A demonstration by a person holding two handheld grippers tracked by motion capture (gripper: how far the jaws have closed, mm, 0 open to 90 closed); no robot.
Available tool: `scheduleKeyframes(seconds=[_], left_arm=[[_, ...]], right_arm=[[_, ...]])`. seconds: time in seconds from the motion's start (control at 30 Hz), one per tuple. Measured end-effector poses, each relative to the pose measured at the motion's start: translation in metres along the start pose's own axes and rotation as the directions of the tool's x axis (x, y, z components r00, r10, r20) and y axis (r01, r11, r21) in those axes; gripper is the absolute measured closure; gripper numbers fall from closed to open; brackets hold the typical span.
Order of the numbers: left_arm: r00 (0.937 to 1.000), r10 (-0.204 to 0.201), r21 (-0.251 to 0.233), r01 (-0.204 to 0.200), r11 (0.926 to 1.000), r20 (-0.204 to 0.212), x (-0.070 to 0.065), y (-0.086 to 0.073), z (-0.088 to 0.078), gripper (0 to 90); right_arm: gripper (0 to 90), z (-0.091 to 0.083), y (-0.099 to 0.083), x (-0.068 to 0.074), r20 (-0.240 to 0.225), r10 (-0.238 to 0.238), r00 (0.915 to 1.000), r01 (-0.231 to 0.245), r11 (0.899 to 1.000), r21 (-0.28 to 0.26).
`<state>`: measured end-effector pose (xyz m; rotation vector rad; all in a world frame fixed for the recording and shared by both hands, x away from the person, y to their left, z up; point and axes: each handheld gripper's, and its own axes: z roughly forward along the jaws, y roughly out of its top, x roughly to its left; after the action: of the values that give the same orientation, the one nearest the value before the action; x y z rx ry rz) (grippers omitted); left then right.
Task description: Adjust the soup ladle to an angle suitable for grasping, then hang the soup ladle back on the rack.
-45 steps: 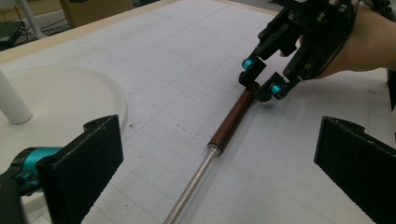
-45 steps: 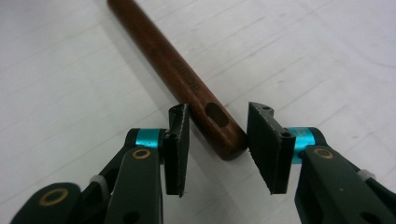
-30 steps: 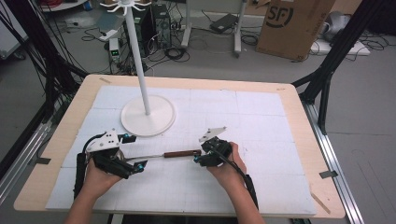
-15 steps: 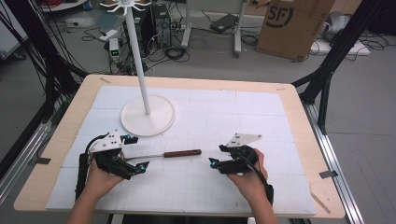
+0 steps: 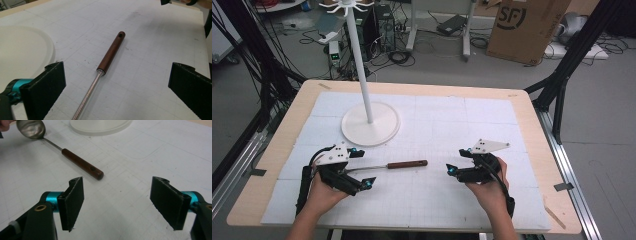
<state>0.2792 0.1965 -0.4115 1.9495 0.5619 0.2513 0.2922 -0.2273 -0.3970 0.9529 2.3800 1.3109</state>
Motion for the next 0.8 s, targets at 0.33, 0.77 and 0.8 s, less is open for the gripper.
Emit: scheduleKeyframes(seconds=[0.33,0.77,0.8], left_arm=[[1.0,-0.001,0.001,0.001,1.0,-0.004,0.0023,-0.0005,-0.0005,1.7],[0.9999,-0.008,0.009,0.008,0.9999,-0.007,0.003,0.0002,-0.0002,1.7],[0.9999,-0.005,0.013,0.005,0.9999,-0.011,0.0029,0.0007,-0.0002,1.7]], right_arm=[[24.8,-0.0045,-0.002,-0.0066,0.008,0.034,0.9994,-0.034,0.999,-0.01],[25.7,-0.0011,-0.0034,-0.0056,-0.002,0.035,0.9994,-0.035,0.999,0.02],[25.7,-0.0011,-0.0034,-0.0056,-0.002,0.035,0.9994,-0.035,0.999,0.02]])
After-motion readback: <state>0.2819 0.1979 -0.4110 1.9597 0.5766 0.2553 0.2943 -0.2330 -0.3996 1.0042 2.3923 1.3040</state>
